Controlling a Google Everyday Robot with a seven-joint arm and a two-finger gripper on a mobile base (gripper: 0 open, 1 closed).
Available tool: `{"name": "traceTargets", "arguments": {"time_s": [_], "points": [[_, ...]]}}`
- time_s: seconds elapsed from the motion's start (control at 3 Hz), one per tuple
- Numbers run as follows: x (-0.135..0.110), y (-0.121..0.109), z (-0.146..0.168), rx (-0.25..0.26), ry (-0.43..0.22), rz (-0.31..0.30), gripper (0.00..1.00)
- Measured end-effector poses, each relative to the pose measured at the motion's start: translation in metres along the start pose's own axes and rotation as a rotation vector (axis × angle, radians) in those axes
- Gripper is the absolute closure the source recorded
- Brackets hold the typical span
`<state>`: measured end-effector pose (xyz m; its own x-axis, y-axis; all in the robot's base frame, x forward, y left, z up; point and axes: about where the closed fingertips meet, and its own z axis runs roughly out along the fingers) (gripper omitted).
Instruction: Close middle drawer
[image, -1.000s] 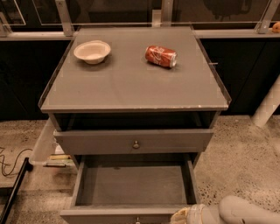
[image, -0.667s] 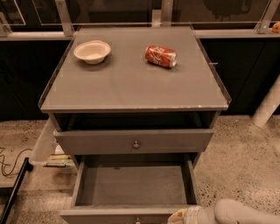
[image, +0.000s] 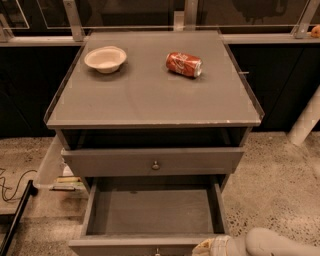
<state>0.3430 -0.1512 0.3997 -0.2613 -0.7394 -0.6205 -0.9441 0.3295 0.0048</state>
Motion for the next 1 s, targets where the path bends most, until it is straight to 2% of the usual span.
{"name": "traceTargets", "arguments": {"time_s": [0.67, 1.0], "points": [[-0.0005, -0.0001, 0.0006, -0.002, -0.002, -0.001, 0.13], [-0.006, -0.0061, 0.0038, 0.007, -0.021, -0.016, 0.0]]}}
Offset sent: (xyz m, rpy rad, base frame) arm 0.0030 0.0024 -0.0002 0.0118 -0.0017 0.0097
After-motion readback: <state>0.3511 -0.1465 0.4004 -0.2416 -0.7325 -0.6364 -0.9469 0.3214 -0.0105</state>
